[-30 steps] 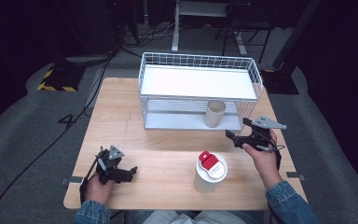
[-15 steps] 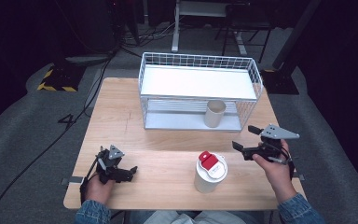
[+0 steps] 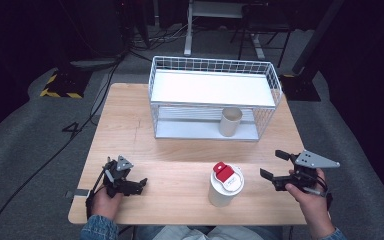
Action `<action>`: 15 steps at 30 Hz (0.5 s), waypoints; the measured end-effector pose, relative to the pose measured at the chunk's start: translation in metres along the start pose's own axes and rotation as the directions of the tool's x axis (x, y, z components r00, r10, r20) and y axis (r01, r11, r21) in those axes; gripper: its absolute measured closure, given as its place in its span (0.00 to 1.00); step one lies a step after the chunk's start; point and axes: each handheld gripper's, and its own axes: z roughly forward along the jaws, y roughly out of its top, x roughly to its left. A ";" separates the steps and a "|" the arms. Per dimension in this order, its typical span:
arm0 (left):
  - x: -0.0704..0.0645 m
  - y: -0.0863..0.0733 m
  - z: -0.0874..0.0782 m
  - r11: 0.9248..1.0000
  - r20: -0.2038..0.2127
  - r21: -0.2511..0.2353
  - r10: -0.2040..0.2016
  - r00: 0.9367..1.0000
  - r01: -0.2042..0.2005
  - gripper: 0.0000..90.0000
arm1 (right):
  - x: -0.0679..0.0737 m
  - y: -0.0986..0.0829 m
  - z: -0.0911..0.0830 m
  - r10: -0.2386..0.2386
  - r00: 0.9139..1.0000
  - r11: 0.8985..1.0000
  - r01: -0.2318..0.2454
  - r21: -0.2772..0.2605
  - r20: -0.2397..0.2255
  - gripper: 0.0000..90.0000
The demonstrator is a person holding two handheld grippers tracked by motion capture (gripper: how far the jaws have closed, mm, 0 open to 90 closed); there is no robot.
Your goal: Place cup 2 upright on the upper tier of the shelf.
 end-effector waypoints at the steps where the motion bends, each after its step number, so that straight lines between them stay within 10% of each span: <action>1: 0.000 0.000 0.000 1.000 0.000 0.001 0.000 1.000 0.000 0.00 | 0.002 -0.001 -0.001 -0.004 1.000 1.000 0.004 0.006 -0.005 0.07; 15: 0.000 0.000 0.000 1.000 0.000 0.001 0.000 1.000 0.000 0.00 | 0.036 -0.012 -0.004 -0.032 0.995 0.997 0.039 0.073 -0.093 0.08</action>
